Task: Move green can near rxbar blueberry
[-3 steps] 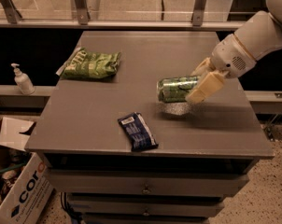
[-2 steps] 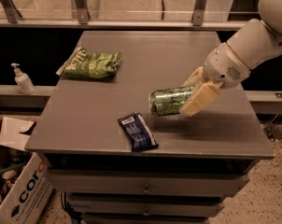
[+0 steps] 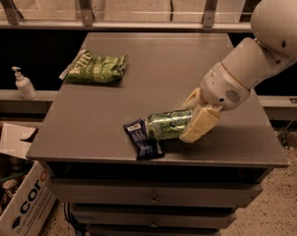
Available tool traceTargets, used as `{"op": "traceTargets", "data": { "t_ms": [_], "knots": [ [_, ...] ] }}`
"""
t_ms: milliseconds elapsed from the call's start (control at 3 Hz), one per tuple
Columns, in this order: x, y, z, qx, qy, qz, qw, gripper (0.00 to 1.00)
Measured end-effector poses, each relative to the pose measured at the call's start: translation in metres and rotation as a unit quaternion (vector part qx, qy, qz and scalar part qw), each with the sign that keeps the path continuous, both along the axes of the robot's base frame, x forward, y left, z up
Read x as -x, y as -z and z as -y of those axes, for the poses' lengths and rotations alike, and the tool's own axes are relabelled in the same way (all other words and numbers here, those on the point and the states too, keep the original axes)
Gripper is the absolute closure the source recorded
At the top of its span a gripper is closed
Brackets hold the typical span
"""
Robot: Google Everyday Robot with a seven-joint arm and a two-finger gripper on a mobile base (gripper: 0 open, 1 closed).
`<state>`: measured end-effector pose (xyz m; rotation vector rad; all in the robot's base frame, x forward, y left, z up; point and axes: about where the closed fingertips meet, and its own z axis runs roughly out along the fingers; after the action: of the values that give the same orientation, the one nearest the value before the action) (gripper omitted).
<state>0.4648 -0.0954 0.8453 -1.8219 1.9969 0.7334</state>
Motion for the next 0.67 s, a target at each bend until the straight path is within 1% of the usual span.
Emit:
{"op": "traceTargets", "data": {
  "t_ms": [333, 667],
  "knots": [
    [0.0032, 0.0111, -0.0039, 0.013, -0.006, -0.001, 0.9999, 1.00],
    [0.0036, 0.0183, -0.0052, 0.024, -0.007, -0.004, 0.9997, 0.83]
  ]
}}
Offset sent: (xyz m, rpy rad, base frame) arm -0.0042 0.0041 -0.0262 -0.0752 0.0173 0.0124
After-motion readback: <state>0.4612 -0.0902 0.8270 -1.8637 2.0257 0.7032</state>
